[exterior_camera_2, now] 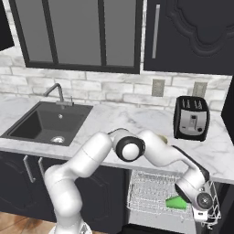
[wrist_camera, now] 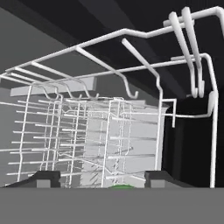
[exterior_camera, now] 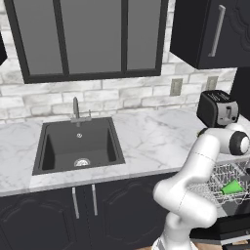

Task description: Pick up the cup and bowl from the counter, place them in the dishwasher, and close the dishwasher door.

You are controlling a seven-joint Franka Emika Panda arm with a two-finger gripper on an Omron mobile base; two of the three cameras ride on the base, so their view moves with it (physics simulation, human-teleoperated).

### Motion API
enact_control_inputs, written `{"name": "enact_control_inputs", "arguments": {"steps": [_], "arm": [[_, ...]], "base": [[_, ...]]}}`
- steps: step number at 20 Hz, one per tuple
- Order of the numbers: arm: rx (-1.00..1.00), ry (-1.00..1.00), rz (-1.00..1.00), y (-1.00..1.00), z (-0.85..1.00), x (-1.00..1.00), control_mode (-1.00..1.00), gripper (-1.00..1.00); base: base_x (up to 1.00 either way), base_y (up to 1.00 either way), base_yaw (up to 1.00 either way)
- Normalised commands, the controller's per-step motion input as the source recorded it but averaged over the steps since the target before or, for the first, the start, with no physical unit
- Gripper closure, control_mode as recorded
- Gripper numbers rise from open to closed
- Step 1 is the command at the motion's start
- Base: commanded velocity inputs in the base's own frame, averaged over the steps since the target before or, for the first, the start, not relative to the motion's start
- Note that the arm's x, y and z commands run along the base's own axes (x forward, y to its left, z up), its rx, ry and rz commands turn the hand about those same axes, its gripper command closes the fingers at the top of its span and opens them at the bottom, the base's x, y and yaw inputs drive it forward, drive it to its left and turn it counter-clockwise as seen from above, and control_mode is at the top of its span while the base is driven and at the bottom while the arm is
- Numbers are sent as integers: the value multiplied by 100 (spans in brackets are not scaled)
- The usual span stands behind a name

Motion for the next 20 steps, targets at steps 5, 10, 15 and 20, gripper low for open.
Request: {"name": "enact_control_inputs", "arguments": {"steps": [5, 10, 15, 20], "arm": [[0, -10, 0, -6, -2, -51, -100, -100], [-1, -8, 0, 0, 34, -2, -100, -100], [-2, -3, 0, 0, 73, 0, -100, -100], [-3, 0, 0, 3, 55, 0, -100, -100]], "base": [[0, 0, 0], [0, 0, 0], [0, 0, 0], [0, 0, 0]]}}
